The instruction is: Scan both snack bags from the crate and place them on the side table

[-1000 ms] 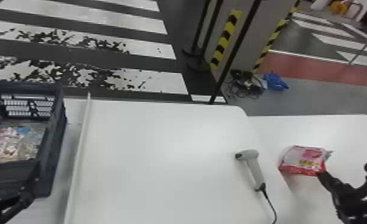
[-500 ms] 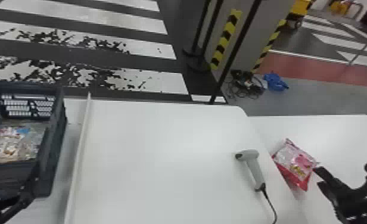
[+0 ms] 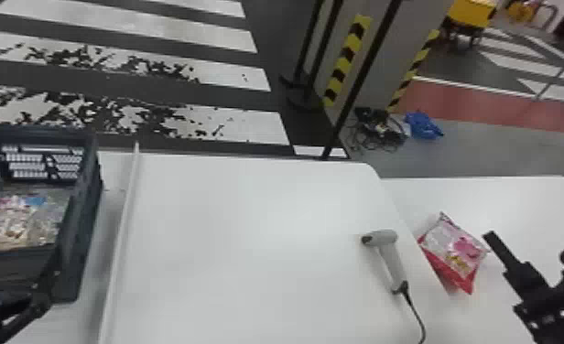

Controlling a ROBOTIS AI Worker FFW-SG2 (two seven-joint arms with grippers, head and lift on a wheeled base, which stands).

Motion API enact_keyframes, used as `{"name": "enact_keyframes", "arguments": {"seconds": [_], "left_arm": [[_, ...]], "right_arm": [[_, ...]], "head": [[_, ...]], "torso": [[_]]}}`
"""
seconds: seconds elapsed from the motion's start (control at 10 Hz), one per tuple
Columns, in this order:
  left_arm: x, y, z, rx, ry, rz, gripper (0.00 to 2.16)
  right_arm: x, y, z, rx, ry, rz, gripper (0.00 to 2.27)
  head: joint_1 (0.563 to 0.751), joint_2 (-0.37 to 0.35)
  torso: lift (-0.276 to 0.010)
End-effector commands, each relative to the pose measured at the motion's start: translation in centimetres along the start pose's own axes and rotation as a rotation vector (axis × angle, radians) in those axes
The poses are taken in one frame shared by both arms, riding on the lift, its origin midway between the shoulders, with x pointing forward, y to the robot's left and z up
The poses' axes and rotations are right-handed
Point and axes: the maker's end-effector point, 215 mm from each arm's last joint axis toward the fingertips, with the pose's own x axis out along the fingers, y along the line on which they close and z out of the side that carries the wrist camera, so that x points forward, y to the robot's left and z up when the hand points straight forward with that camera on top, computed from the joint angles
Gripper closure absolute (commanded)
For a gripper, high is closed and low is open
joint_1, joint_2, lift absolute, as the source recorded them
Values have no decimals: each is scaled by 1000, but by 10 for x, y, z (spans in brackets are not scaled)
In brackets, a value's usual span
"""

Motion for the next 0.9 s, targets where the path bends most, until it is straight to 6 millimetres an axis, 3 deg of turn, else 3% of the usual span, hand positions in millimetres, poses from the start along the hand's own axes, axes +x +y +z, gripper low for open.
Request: {"name": "enact_keyframes", "arguments": {"seconds": [0.0, 0.4, 0.6, 0.8], "left_arm": [[0, -2, 6, 4, -8, -3, 39], [2, -5, 10, 2, -14, -4, 39], [2, -7, 13, 7, -13, 6, 39], [5, -10, 4, 22, 18, 13, 39]], "right_arm": [[-10, 51, -6, -101, -15, 68, 46], [-39, 188, -67, -369, -39, 255, 46], [-50, 231, -81, -479, -60, 329, 46], [-68, 271, -119, -554, -83, 384, 46]], "head": [[695, -350], [695, -350], [695, -350], [695, -350]], "torso": [[-98], [-98], [-98], [-98]]}}
